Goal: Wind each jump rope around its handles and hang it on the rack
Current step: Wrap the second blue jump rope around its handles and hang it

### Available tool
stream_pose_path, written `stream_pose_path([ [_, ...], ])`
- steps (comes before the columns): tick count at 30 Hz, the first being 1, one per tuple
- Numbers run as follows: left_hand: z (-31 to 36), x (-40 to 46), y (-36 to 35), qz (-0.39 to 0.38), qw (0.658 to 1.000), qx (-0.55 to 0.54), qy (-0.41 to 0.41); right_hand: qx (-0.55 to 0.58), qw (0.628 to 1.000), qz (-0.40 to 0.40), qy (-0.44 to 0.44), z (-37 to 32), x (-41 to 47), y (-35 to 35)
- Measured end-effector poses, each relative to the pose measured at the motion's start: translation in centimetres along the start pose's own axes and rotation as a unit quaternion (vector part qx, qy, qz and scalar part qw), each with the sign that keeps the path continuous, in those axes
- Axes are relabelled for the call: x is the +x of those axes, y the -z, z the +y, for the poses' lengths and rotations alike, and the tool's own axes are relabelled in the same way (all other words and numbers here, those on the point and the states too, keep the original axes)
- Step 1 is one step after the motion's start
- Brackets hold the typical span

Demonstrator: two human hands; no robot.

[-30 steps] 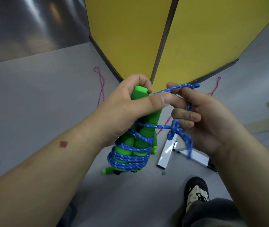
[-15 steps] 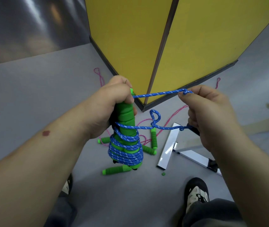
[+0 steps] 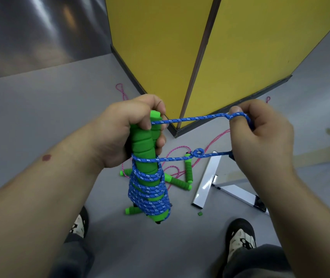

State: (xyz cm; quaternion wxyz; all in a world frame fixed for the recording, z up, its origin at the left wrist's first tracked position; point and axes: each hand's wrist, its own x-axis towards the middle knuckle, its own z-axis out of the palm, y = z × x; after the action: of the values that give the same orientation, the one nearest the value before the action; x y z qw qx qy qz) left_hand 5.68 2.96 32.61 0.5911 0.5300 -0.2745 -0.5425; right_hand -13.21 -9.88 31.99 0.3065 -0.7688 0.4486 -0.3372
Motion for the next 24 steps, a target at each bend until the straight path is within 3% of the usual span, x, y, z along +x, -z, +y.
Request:
stream_pose_path([
  [3, 0.0, 0.2, -0.1, 0.034, 0.998, -0.048, -0.008, 0.040, 0.998, -0.032, 0.035, -0.3, -0.2, 0.0],
  [5, -0.1, 0.4, -0.3, 0.068, 0.996, -0.064, -0.005, 0.101, 0.989, -0.104, 0.029, -0.7, -0.4, 0.0],
  [10, -0.7, 1.0, -1.0, 0.117, 0.993, -0.020, 0.008, 0.158, 0.957, -0.236, 0.065, -1.5, -0.8, 0.3],
  [13, -0.7, 1.2, -1.1, 0.132, 0.991, -0.002, 0.021, 0.120, 0.960, -0.231, 0.098, -1.2, -0.9, 0.1],
  [15, -0.6, 1.4, -1.0, 0.144, 0.989, -0.005, 0.022, 0.031, 0.964, -0.211, 0.161, -0.4, -0.7, -0.2],
  [19, 0.0, 1.2, -0.9, 0.170, 0.985, -0.015, 0.013, -0.141, 0.927, -0.181, 0.295, 0.7, -0.1, -0.6],
  [21, 0.0, 1.1, -1.0, 0.169, 0.986, -0.001, 0.009, -0.105, 0.940, -0.167, 0.279, 0.5, -0.4, -0.7],
  [24, -0.2, 1.0, -1.3, 0.151, 0.988, 0.040, 0.001, 0.057, 0.980, -0.148, 0.117, -0.1, -0.5, -0.6],
])
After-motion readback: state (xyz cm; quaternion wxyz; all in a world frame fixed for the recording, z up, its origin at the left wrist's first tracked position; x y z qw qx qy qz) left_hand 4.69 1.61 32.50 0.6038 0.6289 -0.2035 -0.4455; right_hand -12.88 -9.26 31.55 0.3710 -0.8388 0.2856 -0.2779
